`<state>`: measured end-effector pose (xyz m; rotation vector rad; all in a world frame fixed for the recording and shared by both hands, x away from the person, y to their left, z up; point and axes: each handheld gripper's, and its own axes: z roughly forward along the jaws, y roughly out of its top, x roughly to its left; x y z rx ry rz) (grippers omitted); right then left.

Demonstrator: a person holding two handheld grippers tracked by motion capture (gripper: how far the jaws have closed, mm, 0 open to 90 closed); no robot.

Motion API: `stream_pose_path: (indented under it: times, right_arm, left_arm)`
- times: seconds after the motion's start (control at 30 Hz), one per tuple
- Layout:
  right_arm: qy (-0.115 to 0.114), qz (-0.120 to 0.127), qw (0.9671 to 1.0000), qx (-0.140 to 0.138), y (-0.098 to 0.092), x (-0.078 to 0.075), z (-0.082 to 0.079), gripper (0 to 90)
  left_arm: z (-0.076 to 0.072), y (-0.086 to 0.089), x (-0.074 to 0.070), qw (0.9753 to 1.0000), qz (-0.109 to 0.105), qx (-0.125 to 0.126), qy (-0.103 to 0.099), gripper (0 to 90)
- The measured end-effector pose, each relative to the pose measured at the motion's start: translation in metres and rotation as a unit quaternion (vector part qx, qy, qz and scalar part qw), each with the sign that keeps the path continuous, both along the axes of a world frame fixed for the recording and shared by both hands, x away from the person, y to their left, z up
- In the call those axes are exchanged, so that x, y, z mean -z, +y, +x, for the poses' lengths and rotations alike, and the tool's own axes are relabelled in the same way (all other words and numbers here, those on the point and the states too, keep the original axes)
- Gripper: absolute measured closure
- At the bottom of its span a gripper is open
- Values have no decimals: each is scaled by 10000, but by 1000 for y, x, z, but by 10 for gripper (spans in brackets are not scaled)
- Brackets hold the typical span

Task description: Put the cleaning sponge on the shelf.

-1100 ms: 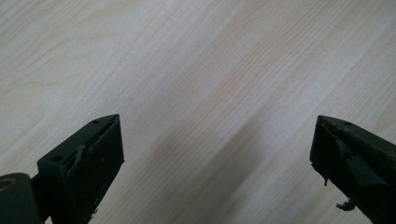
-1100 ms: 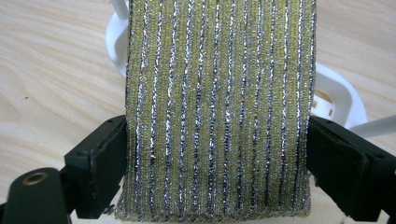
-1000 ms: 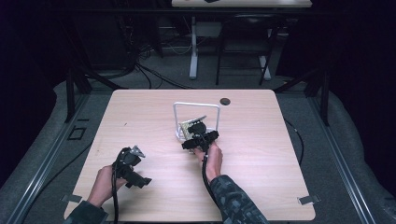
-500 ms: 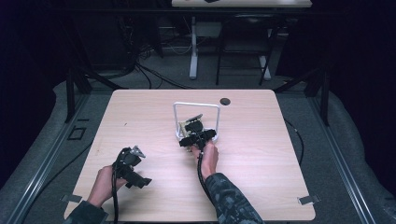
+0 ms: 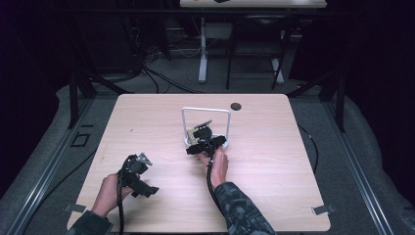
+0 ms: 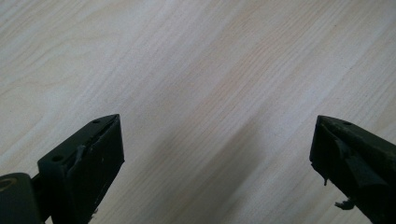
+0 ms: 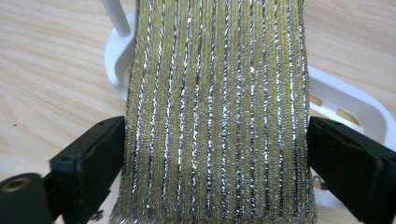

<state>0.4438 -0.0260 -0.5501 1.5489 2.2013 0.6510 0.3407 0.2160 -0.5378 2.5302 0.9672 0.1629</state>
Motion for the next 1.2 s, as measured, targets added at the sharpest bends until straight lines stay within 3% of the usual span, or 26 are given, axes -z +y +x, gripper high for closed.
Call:
stream_pose_path:
  times: [0.37,0.6,0.8,1.2]
  right_arm:
    - [-159,237,9994,-197,-6,-13,-11,15]
    - [-259,435,9972,-544,-14,-27,-26,34]
    - [-153,503,9936,-1002,-31,-42,-39,6]
    - [-255,448,9912,-1218,-67,-69,-63,0]
  left_arm:
    - [0,1,0,10000,-11,-26,-2,28]
    - [0,0,0,10000,-16,-19,1,27]
    - [0,0,0,10000,2,3,4,27]
    - [0,-1,0,10000,5,3,2,27]
